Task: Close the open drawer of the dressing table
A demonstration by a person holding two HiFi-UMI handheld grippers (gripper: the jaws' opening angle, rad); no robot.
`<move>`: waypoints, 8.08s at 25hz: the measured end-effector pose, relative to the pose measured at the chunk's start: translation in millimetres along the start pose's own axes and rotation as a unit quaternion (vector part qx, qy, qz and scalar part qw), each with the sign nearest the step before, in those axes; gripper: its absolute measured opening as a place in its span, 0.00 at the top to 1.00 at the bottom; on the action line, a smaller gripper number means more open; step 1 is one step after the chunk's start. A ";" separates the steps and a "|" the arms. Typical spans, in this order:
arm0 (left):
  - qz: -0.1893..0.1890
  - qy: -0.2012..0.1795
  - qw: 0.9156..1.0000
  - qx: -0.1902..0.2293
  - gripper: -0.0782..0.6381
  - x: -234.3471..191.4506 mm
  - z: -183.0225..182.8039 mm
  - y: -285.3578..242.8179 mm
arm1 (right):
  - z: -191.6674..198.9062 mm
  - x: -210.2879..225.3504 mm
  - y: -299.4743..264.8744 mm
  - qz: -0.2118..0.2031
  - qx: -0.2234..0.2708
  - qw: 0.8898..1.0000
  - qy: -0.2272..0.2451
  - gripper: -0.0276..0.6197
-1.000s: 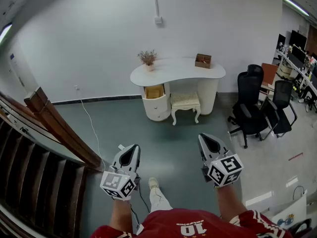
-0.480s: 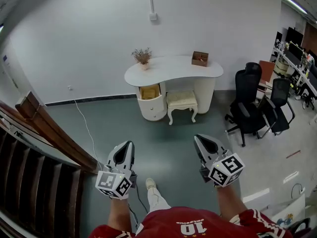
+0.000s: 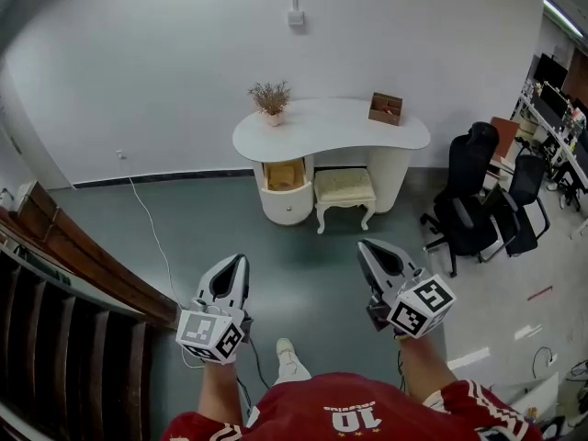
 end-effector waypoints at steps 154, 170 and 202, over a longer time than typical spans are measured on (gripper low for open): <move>0.141 0.042 0.966 -0.210 0.88 -272.5 334.5 -470.4 | 474.6 500.7 -522.5 0.277 -0.330 0.898 -0.095 0.80; 0.116 0.041 0.969 -0.214 0.88 -293.0 340.8 -481.8 | 466.1 536.1 -572.5 0.262 -0.306 0.912 -0.076 0.80; 0.096 0.050 0.968 -0.228 0.89 -324.9 372.2 -512.2 | 459.1 578.3 -635.4 0.264 -0.254 0.929 -0.045 0.80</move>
Point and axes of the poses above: the fingertips, and each gripper's own axes: y backward along the fingers, x to its right, z out of its underside, the point moved 7 cm from there along y, backward along the fingers, and after that the axes turned 14 degrees about -y, right-handed, at the moved point
